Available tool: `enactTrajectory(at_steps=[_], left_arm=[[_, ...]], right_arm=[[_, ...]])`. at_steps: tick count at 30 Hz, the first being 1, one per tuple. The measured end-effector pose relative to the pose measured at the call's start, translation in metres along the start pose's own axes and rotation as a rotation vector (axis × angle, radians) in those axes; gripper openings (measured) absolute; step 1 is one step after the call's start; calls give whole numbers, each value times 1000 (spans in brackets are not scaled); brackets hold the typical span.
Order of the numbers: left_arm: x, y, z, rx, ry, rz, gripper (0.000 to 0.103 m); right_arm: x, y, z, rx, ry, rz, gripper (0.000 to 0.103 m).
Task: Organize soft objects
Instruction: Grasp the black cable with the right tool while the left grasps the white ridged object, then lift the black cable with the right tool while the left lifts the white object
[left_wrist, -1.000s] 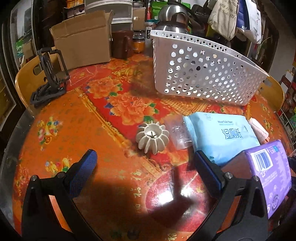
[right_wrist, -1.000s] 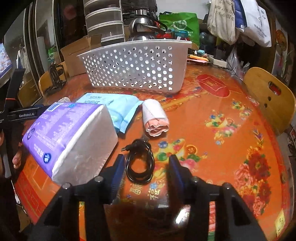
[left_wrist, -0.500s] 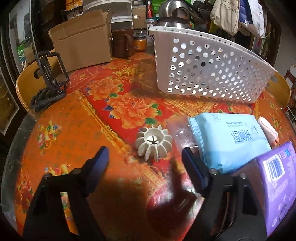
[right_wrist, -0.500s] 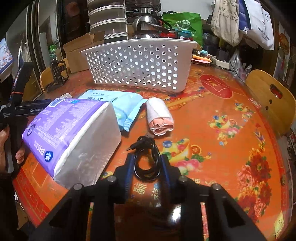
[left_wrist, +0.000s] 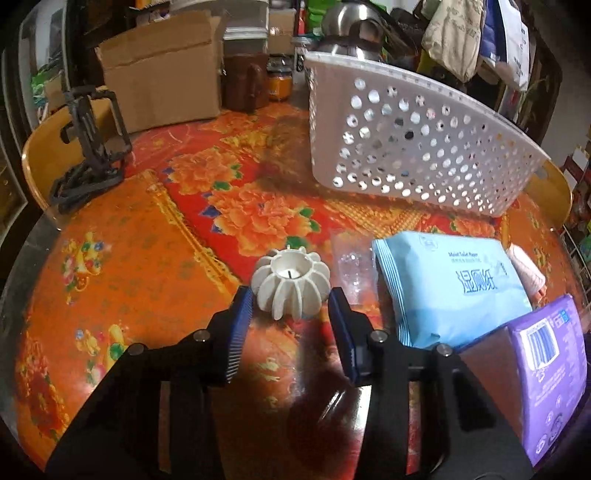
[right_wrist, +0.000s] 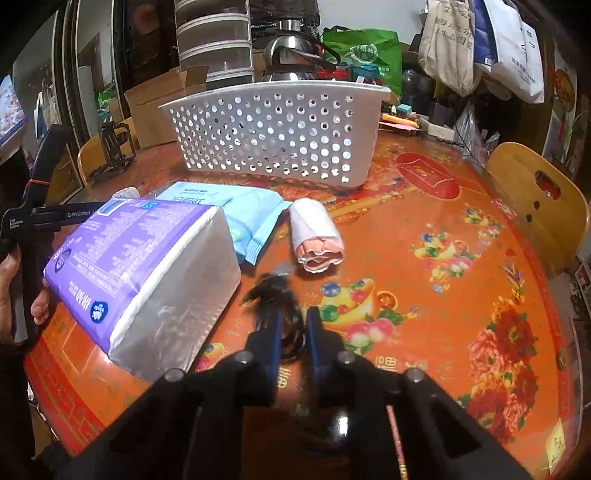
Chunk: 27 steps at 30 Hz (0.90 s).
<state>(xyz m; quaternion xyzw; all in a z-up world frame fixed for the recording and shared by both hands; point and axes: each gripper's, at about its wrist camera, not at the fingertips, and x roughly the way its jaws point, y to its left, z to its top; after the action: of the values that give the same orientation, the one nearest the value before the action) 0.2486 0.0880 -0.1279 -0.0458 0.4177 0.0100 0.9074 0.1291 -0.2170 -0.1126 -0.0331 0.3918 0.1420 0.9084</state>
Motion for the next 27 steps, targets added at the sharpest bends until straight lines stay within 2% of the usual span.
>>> enactTrajectory(at_steps=[12, 24, 27], left_arm=[[-20, 3, -2, -11, -81, 34, 39], [-33, 4, -5, -16, -131, 33, 39], [-36, 4, -6, -12, -137, 34, 39]], right_arm=[[-11, -4, -2, 30, -61, 12, 10], [-17, -11, -3, 64, -94, 40, 10], [-22, -14, -6, 78, -125, 61, 10]])
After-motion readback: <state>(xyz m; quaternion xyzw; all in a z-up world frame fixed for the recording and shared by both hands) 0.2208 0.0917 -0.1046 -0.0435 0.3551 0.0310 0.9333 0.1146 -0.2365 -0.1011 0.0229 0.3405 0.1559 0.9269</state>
